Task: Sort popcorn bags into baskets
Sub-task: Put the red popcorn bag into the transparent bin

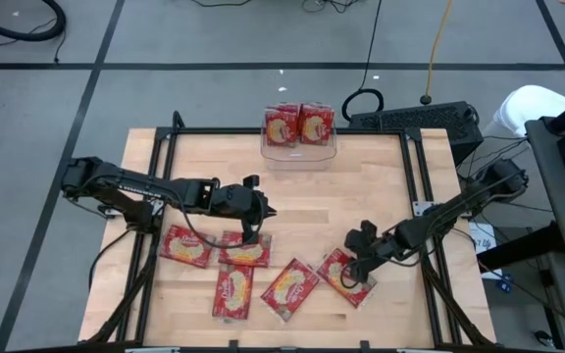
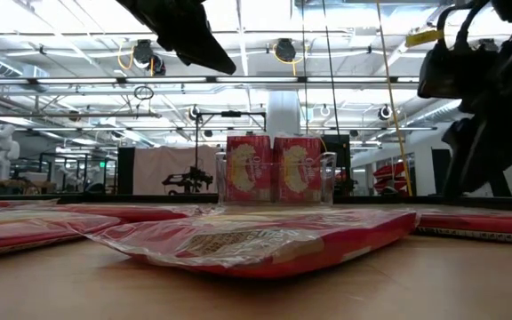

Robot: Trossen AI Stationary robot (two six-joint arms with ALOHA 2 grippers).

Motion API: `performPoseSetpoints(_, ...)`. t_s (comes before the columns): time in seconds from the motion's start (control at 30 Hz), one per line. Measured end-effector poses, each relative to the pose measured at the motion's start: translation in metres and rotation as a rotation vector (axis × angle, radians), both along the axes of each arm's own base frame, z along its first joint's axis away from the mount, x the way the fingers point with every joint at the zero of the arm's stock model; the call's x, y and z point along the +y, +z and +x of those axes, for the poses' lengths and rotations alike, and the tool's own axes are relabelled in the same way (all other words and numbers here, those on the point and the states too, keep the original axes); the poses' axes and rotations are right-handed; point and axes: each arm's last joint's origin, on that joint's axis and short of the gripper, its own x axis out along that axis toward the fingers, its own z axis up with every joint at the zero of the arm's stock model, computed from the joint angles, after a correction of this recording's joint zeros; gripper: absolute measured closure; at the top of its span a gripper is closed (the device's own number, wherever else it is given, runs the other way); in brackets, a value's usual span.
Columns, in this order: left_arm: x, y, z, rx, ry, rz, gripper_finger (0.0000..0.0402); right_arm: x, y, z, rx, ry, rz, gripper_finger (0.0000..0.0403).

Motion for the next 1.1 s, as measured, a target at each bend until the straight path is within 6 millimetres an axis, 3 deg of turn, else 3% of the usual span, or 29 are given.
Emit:
performPoseSetpoints(0.27,0.000,0.000,0.000,0.001,-0.001,0.003,0.0366,0.002,-0.012,0.012,-0.049,0.016,-0.094,0.0187)
performPoseSetpoints(0.5,0.000,0.000,0.000,0.003,-0.004,0.007,0.0366,0.000,-0.030,0.023,-0.009,-0.010,-0.059,0.0212)
performPoseSetpoints(0.63,0.000,0.000,0.000,0.003,-0.005,0.008,0.0366,-0.001,-0.033,0.024,0.000,-0.039,-0.048,0.0256)
performPoseSetpoints(0.9,0.000,0.000,0.000,0.005,-0.015,0.023,0.0366,-0.007,-0.030,0.033,-0.089,-0.027,-0.117,0.0388)
performPoseSetpoints(1.1,0.002,-0.008,0.009,-0.015,0.048,-0.055,0.0366,-0.016,-0.028,0.040,-0.133,-0.038,-0.169,0.0400)
